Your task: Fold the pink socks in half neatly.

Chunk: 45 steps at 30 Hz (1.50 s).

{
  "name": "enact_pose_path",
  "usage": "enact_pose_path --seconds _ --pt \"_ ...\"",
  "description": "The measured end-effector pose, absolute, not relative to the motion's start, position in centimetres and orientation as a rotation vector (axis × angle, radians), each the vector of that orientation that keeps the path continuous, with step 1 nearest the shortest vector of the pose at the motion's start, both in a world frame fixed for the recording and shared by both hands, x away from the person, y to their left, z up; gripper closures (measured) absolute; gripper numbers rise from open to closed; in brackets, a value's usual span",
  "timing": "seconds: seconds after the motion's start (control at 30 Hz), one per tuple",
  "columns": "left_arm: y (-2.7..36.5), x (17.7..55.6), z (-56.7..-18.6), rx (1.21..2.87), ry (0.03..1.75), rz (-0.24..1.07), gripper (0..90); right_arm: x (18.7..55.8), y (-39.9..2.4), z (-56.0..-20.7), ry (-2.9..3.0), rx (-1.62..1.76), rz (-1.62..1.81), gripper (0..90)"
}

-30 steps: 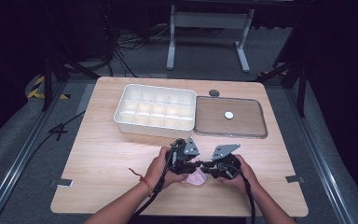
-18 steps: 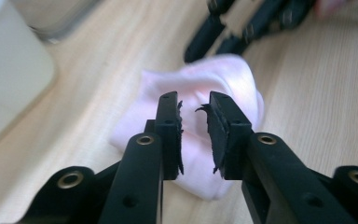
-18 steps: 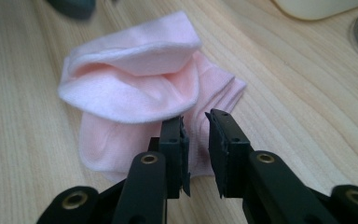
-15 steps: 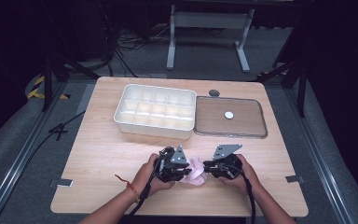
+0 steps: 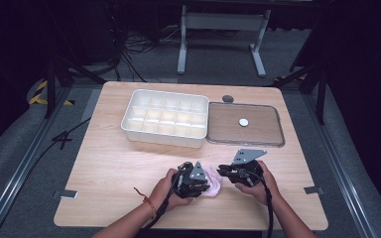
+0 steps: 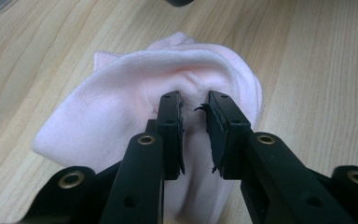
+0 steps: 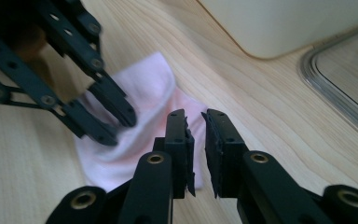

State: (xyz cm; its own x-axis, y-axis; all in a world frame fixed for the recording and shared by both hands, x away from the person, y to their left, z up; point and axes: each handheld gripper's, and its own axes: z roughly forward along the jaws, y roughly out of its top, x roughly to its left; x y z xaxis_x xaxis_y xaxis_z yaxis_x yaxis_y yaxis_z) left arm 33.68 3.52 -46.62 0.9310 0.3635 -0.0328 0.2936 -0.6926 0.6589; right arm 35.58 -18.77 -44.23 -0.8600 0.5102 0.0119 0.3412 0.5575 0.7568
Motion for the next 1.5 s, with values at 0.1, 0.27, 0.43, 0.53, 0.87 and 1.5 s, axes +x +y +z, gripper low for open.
enact_pose_path --seconds 0.1,0.27,0.43,0.53,0.87,1.5 --pt "3.5 33.7 -46.6 2.390 0.460 0.137 74.7 34.7 -17.7 -44.0 2.593 0.643 1.175 78.4" --pt "3.6 33.7 -46.8 2.374 0.468 0.130 74.5 34.3 -16.0 -44.8 2.620 0.600 1.113 72.6" --pt "3.6 33.7 -46.8 2.375 0.473 0.122 74.4 34.8 -15.7 -45.8 2.618 0.644 1.037 73.0" --pt "3.7 33.6 -46.8 2.371 0.473 0.124 74.3 35.0 -16.0 -46.3 2.611 0.663 0.977 71.9" --pt "3.7 33.6 -46.9 2.367 0.471 0.132 74.2 34.2 -16.5 -44.3 2.551 0.655 1.137 77.7" --pt "4.3 33.3 -46.2 2.355 0.482 0.147 70.2 34.1 -15.7 -46.4 2.617 0.588 0.955 79.2"
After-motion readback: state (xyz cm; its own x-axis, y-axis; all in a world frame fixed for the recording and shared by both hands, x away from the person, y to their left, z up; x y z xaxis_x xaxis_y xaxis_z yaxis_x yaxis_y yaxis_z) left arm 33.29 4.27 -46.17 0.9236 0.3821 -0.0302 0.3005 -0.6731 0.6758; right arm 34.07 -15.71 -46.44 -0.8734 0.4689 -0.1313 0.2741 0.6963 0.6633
